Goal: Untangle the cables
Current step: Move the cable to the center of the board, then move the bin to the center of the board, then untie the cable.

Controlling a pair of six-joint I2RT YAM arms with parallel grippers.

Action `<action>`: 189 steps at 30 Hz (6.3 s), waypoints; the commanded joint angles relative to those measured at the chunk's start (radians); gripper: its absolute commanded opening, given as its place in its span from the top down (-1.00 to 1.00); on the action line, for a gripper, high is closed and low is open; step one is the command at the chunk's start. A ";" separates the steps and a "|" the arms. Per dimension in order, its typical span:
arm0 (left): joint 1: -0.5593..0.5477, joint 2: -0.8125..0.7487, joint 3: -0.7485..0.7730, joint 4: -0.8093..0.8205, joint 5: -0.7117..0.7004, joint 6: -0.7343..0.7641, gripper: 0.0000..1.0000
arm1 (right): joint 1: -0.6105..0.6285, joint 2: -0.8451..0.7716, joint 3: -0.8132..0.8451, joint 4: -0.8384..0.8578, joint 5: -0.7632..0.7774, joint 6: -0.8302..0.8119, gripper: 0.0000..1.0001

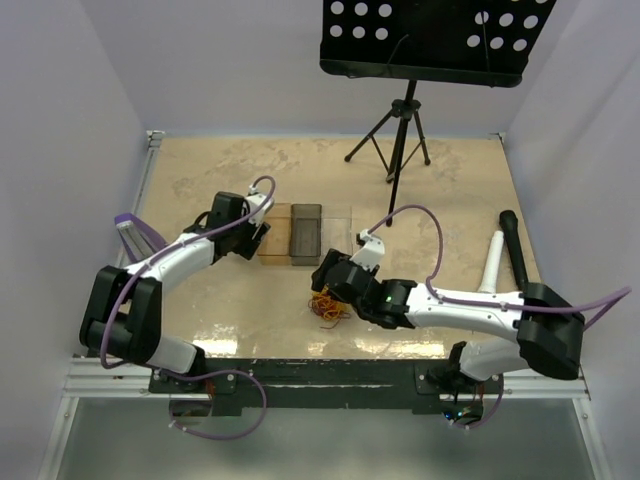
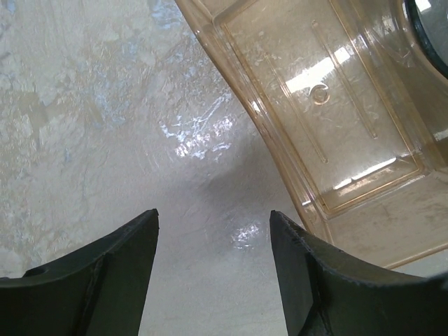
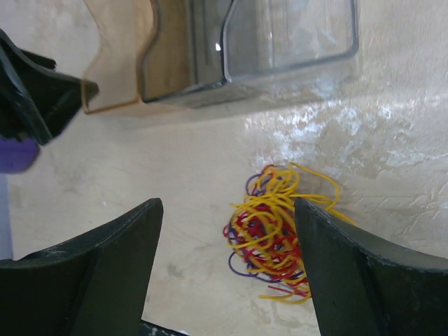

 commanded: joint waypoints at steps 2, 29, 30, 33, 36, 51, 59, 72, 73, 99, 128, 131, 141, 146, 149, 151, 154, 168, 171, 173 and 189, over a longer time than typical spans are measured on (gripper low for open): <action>0.013 -0.070 0.041 -0.038 -0.005 0.024 -0.44 | -0.051 -0.066 0.089 -0.137 0.134 -0.044 -0.61; 0.104 -0.127 0.193 -0.291 0.338 0.018 -0.89 | -0.304 0.296 0.243 -0.039 0.155 -0.291 -0.31; 0.104 -0.129 0.195 -0.290 0.338 0.013 -0.89 | -0.306 0.290 0.232 -0.037 0.153 -0.283 -0.28; 0.092 -0.126 0.196 -0.290 0.327 0.007 -0.89 | -0.306 0.264 0.195 -0.037 0.151 -0.267 -0.23; 0.054 -0.129 0.204 -0.300 0.301 -0.001 -0.93 | -0.304 0.241 0.158 -0.040 0.148 -0.253 -0.23; -0.063 -0.224 0.275 -0.426 0.423 0.082 -0.97 | -0.306 0.077 0.019 -0.107 0.142 -0.136 -0.16; -0.206 -0.271 0.238 -0.515 0.505 0.191 -0.97 | -0.274 -0.046 0.068 -0.192 0.156 -0.151 -0.45; -0.218 -0.276 0.202 -0.492 0.535 0.194 -0.92 | 0.387 0.128 0.125 -0.425 0.075 0.371 -0.31; -0.218 -0.273 0.202 -0.492 0.534 0.196 -0.92 | 0.406 0.153 0.135 -0.421 0.072 0.381 -0.30; -0.218 -0.283 0.176 -0.468 0.534 0.166 -0.92 | 0.326 0.172 0.040 -0.333 0.093 0.496 -0.10; -0.218 -0.296 0.167 -0.468 0.505 0.171 -0.93 | 0.271 0.302 0.086 -0.384 0.131 0.474 0.73; -0.217 -0.294 0.170 -0.468 0.502 0.166 -0.93 | 0.312 0.299 0.118 -0.414 0.132 0.473 0.94; -0.217 -0.294 0.192 -0.469 0.537 0.157 -0.94 | 0.366 0.045 0.168 -0.352 0.121 0.343 1.00; -0.218 -0.287 0.241 -0.511 0.592 0.182 -0.96 | 0.366 -0.049 0.256 -0.381 0.165 0.255 1.00; -0.217 -0.293 0.291 -0.537 0.641 0.208 -1.00 | 0.360 -0.060 0.318 -0.413 0.200 0.217 1.00; -0.217 -0.302 0.308 -0.549 0.695 0.226 -1.00 | 0.351 -0.062 0.350 -0.433 0.214 0.203 1.00; -0.217 -0.340 0.288 -0.540 0.799 0.266 -1.00 | 0.332 -0.074 0.370 -0.424 0.219 0.169 1.00; -0.217 -0.443 0.066 -0.301 1.181 0.230 -1.00 | 0.249 -0.105 0.450 -0.307 0.173 0.002 1.00; -0.215 -0.419 0.041 -0.179 1.187 0.128 -1.00 | 0.246 -0.097 0.474 -0.302 0.171 -0.007 1.00; -0.215 -0.406 0.040 -0.143 1.204 0.087 -1.00 | 0.243 -0.095 0.485 -0.296 0.170 -0.012 1.00; -0.215 -0.394 -0.072 0.187 1.278 -0.231 -0.25 | 0.240 -0.046 0.560 -0.186 0.079 -0.088 1.00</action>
